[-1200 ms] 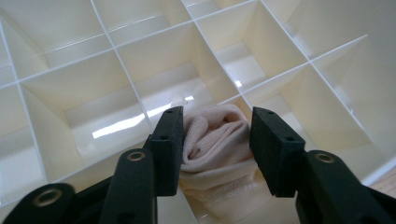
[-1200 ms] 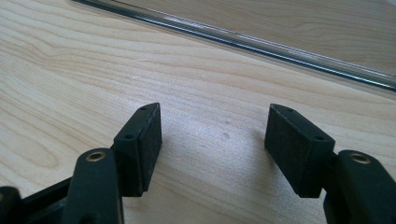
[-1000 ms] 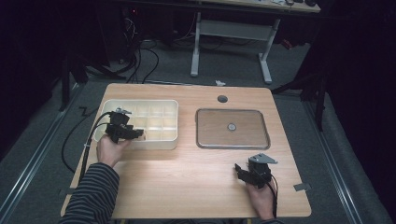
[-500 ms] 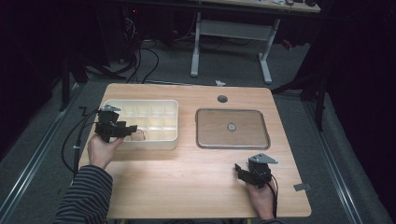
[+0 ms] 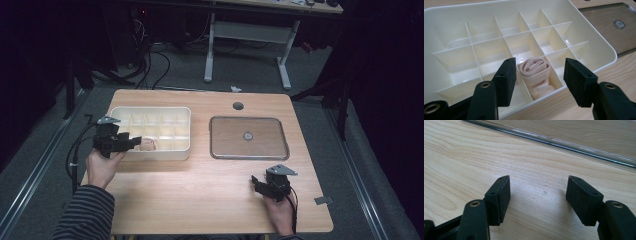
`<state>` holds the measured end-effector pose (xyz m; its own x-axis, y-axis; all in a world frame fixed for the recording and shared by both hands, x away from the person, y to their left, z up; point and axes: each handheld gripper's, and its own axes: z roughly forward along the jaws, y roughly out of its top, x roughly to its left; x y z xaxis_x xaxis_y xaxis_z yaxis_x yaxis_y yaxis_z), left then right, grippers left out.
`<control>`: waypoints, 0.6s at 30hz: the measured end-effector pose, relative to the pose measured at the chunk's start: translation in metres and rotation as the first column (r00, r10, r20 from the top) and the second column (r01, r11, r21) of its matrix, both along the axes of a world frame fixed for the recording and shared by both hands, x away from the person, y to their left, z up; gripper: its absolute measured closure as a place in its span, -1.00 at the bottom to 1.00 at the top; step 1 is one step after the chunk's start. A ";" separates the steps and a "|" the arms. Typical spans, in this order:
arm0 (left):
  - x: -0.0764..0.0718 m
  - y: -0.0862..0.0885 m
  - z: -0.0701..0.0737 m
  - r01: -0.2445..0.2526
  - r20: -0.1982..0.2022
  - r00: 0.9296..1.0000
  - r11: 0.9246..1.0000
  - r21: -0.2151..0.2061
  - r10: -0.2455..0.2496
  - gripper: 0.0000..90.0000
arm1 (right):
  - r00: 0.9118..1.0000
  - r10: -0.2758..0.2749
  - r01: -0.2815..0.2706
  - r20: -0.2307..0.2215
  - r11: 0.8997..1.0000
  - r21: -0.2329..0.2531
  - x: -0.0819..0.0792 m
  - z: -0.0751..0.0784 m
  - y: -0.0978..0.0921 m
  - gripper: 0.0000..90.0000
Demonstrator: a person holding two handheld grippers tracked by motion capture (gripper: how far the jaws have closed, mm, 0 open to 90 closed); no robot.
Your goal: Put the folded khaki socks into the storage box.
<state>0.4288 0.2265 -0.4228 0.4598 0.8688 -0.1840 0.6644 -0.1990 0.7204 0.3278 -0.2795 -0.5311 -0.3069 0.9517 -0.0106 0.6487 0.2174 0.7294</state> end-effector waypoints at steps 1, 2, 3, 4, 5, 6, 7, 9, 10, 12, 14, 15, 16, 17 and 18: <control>-0.001 0.001 0.000 -0.003 0.004 1.000 1.000 0.000 0.003 -0.02 | 1.000 0.000 0.000 0.000 1.000 -0.001 0.000 0.000 0.000 -0.19; -0.003 0.002 0.000 -0.004 0.004 1.000 1.000 -0.005 0.004 -0.02 | 1.000 0.001 -0.001 0.000 1.000 -0.001 0.000 0.000 0.000 -0.20; -0.004 0.003 0.000 -0.006 0.003 1.000 1.000 -0.010 0.006 -0.02 | 1.000 0.001 -0.001 0.000 1.000 -0.001 0.000 0.000 0.000 -0.20; -0.006 0.004 0.001 -0.007 0.005 1.000 1.000 -0.013 0.007 -0.02 | 1.000 0.001 -0.001 0.000 1.000 -0.001 0.000 0.000 0.000 -0.20; -0.007 0.005 0.001 -0.008 0.008 1.000 1.000 -0.017 0.008 -0.02 | 1.000 0.001 -0.001 0.000 1.000 -0.001 0.000 0.000 0.000 -0.20; -0.009 0.007 0.000 -0.009 0.009 1.000 1.000 -0.024 0.009 -0.02 | 1.000 0.001 -0.001 -0.001 1.000 -0.001 0.000 0.000 0.000 -0.20; -0.011 0.007 0.000 -0.008 0.009 1.000 1.000 -0.026 0.008 -0.02 | 1.000 0.002 -0.002 0.000 1.000 -0.002 0.000 0.000 0.000 -0.20; -0.013 0.009 -0.001 -0.006 0.011 1.000 1.000 -0.023 0.007 0.00 | 1.000 0.002 -0.002 0.000 1.000 -0.002 0.000 0.000 0.000 -0.20; -0.015 0.009 -0.001 -0.010 0.021 1.000 1.000 -0.010 0.010 0.02 | 1.000 0.002 -0.002 0.000 1.000 -0.003 0.000 0.000 0.000 -0.20; -0.019 0.011 -0.001 -0.011 0.030 0.999 1.000 -0.012 0.012 0.07 | 1.000 0.002 -0.002 0.000 1.000 -0.003 0.000 0.000 0.000 -0.20; -0.022 0.012 -0.001 -0.011 0.030 0.999 1.000 -0.026 0.011 0.07 | 1.000 0.002 -0.002 0.000 1.000 -0.003 0.000 0.000 0.000 -0.20; -0.023 0.012 -0.001 -0.009 0.030 0.999 1.000 -0.025 0.010 0.07 | 1.000 0.002 -0.002 0.000 1.000 -0.003 0.000 0.000 0.000 -0.20; -0.025 0.013 -0.002 -0.010 0.032 0.999 1.000 -0.029 0.011 0.07 | 1.000 0.001 -0.001 0.000 1.000 -0.003 0.000 0.000 0.000 -0.20; -0.026 0.013 -0.002 -0.009 0.032 0.999 1.000 -0.030 0.010 0.07 | 1.000 0.002 -0.002 0.000 1.000 -0.003 0.000 0.000 0.000 -0.20; -0.028 0.013 -0.003 -0.010 0.035 0.999 0.999 -0.033 0.011 0.07 | 1.000 0.001 -0.001 0.000 1.000 -0.003 0.000 0.000 0.000 -0.20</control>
